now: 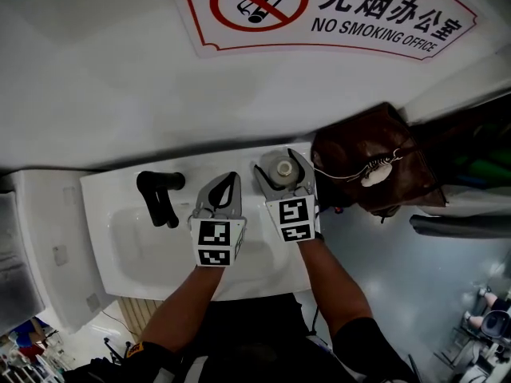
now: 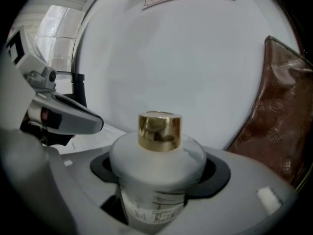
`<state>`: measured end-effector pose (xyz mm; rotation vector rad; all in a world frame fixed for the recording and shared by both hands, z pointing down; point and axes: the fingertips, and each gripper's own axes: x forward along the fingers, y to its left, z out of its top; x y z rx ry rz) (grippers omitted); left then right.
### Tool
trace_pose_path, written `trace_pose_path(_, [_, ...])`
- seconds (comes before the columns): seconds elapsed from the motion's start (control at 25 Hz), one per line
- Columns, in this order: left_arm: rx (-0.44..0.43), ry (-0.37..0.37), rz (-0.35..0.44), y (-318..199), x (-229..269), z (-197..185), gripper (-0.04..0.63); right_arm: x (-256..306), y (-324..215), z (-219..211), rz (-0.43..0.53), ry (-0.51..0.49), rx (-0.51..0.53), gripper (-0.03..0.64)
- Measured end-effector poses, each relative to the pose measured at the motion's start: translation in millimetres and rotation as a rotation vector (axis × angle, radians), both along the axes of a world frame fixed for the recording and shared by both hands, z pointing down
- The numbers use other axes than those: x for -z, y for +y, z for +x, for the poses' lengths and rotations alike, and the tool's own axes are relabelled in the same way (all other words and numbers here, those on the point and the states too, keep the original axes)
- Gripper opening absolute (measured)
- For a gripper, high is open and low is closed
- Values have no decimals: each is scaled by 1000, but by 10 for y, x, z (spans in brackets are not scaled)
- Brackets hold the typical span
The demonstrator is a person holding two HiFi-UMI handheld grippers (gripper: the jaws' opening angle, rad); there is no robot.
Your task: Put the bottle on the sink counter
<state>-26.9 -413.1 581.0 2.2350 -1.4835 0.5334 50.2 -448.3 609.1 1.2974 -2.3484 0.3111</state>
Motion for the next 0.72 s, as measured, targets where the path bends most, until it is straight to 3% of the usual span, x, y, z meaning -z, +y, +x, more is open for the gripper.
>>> trace_pose_path(0.72, [-13,-13,-5,5,0,134,0,-108,116,62,-97,23,52,347])
